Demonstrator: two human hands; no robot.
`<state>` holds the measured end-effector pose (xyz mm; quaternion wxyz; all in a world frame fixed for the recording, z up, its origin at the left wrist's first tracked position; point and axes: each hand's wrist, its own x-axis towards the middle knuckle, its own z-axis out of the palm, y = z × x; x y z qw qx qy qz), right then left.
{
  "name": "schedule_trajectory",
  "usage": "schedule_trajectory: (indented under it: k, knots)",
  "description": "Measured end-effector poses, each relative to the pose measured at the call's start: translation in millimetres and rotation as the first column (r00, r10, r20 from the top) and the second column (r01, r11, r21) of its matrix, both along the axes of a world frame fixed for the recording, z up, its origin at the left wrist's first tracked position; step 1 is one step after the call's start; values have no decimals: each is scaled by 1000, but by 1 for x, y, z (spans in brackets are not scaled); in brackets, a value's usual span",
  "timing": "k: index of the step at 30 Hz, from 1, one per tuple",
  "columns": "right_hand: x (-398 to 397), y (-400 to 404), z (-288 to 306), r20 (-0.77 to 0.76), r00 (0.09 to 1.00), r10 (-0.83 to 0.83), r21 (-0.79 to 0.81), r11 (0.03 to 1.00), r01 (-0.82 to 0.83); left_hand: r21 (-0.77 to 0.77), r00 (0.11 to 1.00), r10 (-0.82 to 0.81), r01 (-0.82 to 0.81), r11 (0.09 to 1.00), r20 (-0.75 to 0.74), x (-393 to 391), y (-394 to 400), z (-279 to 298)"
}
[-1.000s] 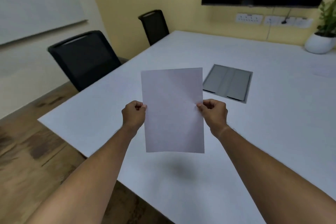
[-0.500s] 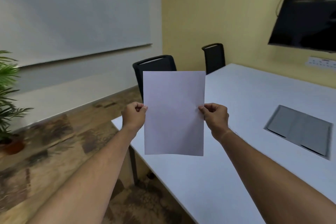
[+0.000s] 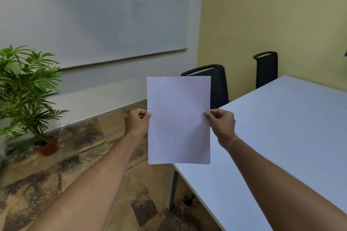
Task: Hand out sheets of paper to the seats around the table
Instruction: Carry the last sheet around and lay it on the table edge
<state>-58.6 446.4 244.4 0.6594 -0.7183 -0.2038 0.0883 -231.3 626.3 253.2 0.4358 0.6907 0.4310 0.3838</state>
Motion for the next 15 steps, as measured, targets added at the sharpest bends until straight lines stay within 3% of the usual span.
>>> schedule_trajectory:
  k: [15]
  knots:
    - [104,259,16,-1,999,44,13,999,-44,53,997,74,-72,996,-37,107,251,23]
